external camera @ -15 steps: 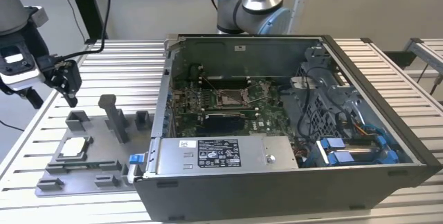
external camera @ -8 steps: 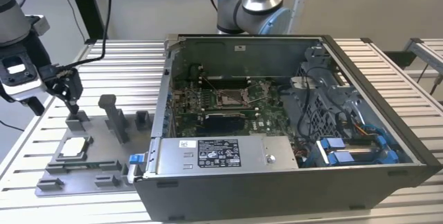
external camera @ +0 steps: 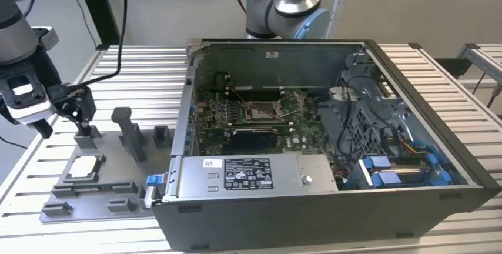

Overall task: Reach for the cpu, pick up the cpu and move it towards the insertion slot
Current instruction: 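Pick up the cpu and move it towards the insertion slot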

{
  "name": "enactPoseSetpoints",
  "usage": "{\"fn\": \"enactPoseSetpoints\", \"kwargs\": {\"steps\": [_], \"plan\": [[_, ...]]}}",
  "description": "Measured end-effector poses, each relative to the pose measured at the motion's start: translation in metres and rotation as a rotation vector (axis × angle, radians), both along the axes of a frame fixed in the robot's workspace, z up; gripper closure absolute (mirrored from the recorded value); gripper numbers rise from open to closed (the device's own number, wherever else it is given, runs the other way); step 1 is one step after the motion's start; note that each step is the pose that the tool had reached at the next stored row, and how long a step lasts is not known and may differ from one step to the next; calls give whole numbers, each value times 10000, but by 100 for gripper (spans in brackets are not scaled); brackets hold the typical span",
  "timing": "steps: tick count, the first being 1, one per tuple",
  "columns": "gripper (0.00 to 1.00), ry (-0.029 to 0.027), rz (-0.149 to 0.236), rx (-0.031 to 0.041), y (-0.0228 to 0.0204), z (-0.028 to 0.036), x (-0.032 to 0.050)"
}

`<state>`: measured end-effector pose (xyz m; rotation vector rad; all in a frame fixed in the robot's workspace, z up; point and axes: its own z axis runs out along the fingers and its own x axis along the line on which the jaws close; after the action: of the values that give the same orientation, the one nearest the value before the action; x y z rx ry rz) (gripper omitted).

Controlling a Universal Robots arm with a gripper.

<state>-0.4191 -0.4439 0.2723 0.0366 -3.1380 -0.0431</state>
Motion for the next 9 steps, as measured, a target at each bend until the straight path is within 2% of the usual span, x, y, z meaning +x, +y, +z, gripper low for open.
{"fn": "enactPoseSetpoints", "kwargs": {"steps": [5, 9], "plan": [[0, 1, -16, -60, 0, -89, 0], [0, 0, -18, -63, -5, -133, 0]]}}
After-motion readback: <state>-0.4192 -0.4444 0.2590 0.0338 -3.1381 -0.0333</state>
